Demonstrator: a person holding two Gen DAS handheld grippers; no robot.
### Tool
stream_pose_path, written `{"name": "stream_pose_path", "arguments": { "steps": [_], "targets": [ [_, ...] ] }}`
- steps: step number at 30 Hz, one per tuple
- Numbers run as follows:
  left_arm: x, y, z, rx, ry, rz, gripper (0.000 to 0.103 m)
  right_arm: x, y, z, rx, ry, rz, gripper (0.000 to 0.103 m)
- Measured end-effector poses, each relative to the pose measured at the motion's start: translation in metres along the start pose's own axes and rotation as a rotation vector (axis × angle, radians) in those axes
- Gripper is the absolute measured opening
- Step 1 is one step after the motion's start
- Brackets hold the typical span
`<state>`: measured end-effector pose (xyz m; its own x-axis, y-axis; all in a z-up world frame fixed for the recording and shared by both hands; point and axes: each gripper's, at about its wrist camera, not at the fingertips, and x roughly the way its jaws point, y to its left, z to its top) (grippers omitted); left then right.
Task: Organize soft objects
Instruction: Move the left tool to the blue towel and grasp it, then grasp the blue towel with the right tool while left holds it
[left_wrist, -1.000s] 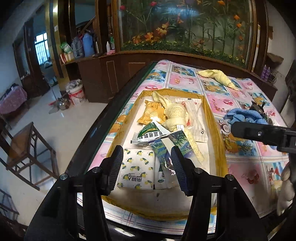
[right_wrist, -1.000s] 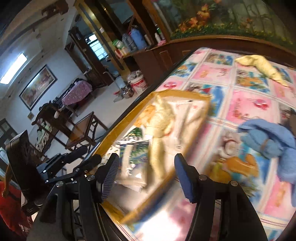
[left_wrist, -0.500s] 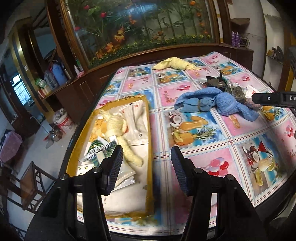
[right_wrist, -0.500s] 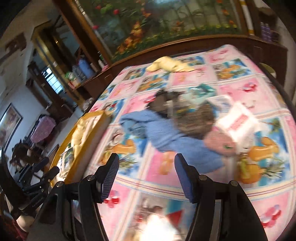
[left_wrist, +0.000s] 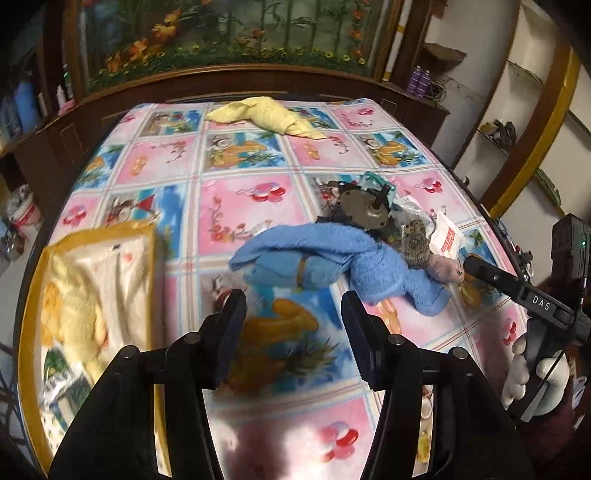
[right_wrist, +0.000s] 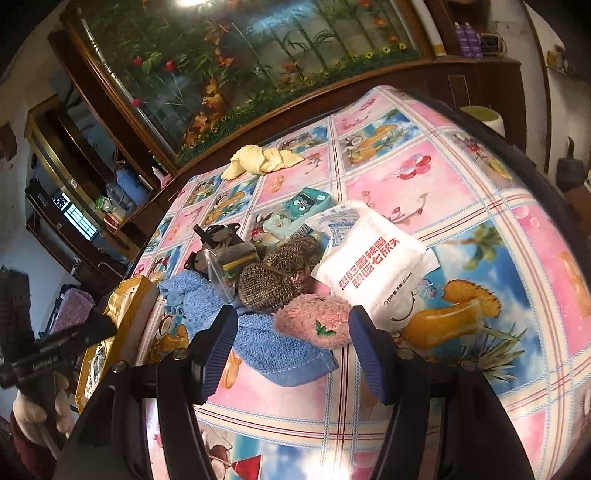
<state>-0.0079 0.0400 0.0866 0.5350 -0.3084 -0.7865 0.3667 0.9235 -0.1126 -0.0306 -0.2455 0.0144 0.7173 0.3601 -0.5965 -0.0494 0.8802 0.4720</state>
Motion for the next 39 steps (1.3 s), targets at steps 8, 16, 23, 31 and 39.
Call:
{"name": "stream_pose_path", "arguments": {
  "steps": [8, 16, 23, 31, 39],
  "targets": [
    [0.073, -0.004, 0.059, 0.151, 0.025, -0.095, 0.054, 0.000, -0.014, 0.006, 0.034, -0.032, 0.007, 0.063],
    [0.088, -0.019, 0.028, 0.122, 0.233, -0.353, 0.059, 0.006, -0.021, 0.006, 0.055, -0.022, 0.028, 0.063],
    [0.025, -0.059, -0.027, 0.293, 0.295, -0.439, 0.059, 0.007, 0.001, 0.000, -0.053, -0.011, 0.069, 0.063],
    [-0.027, -0.003, -0.052, 0.046, 0.158, -0.272, 0.059, -0.002, 0.061, -0.026, -0.242, 0.112, 0.150, 0.063],
    [-0.043, 0.007, -0.099, -0.055, 0.098, -0.313, 0.059, 0.023, 0.086, -0.025, -0.304, 0.203, 0.032, 0.063]
  ]
}}
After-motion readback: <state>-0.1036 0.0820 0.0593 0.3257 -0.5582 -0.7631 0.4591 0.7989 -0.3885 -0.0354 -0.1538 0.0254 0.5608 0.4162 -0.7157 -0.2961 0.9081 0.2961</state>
